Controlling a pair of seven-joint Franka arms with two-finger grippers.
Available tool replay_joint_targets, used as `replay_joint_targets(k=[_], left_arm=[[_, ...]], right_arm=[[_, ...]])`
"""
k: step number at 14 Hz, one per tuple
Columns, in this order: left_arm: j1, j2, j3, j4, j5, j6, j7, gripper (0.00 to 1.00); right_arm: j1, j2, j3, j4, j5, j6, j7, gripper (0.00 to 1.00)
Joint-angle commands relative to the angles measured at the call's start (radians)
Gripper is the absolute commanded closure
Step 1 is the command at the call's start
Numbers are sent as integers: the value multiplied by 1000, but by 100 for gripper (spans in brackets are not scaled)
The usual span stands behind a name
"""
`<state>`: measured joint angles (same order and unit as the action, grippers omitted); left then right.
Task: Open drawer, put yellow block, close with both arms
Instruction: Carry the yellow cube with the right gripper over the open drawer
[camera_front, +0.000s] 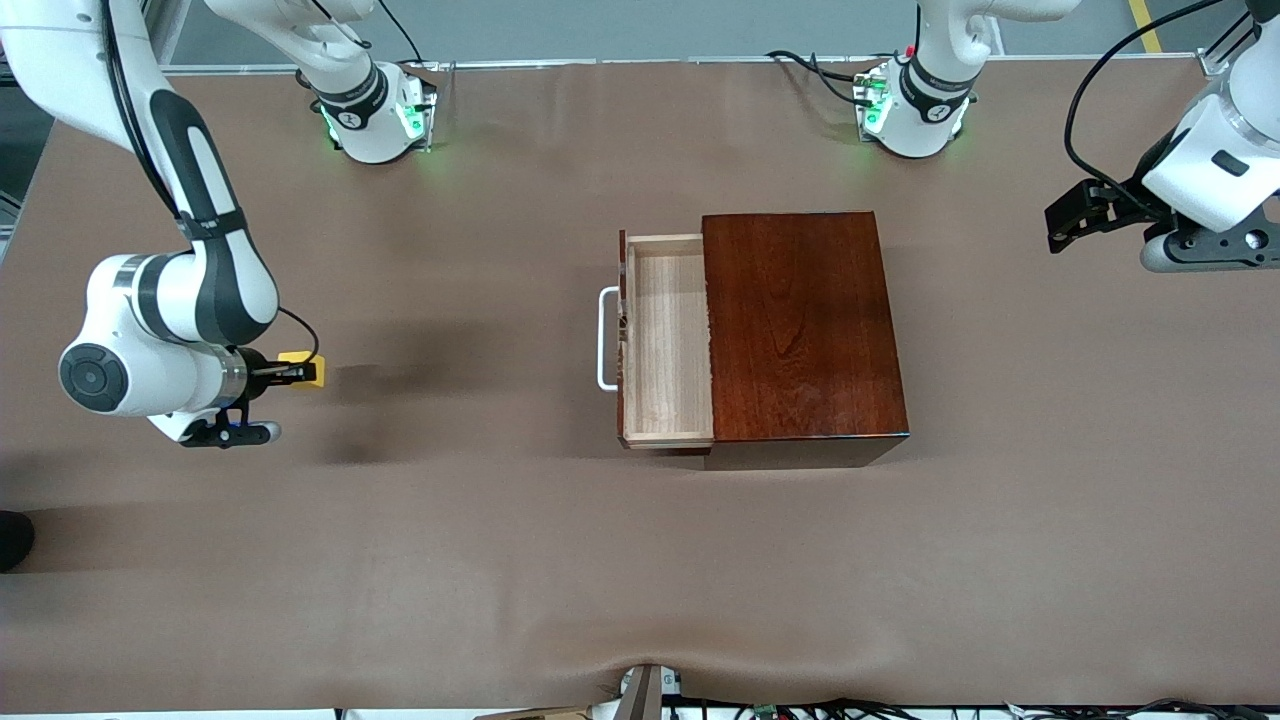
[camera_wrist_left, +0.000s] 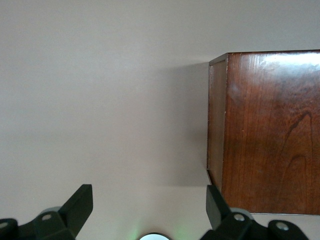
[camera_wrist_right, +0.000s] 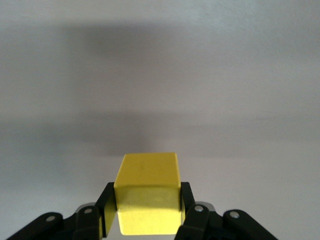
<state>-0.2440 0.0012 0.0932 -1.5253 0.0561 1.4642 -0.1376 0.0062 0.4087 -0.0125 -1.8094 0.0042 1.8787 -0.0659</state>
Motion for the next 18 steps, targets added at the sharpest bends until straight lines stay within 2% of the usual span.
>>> replay_joint_targets(k=[1,6,12,18], left_arm=[[15,-18,-3,-4,-16,-10,15,0],[14,-14,-3,1,-16,-19,15,0],[6,6,-3,5,-15,-15,15,0],[11,5,-3,14,-16,-15,16,0]], right_arm=[[46,-25,0,76,-6,-99,14,100],[123,-25,3,226,52,-222,58,100],[245,-25,3,304,74,-225,216,100],[379,-22,3,380,143,-225,458,100]])
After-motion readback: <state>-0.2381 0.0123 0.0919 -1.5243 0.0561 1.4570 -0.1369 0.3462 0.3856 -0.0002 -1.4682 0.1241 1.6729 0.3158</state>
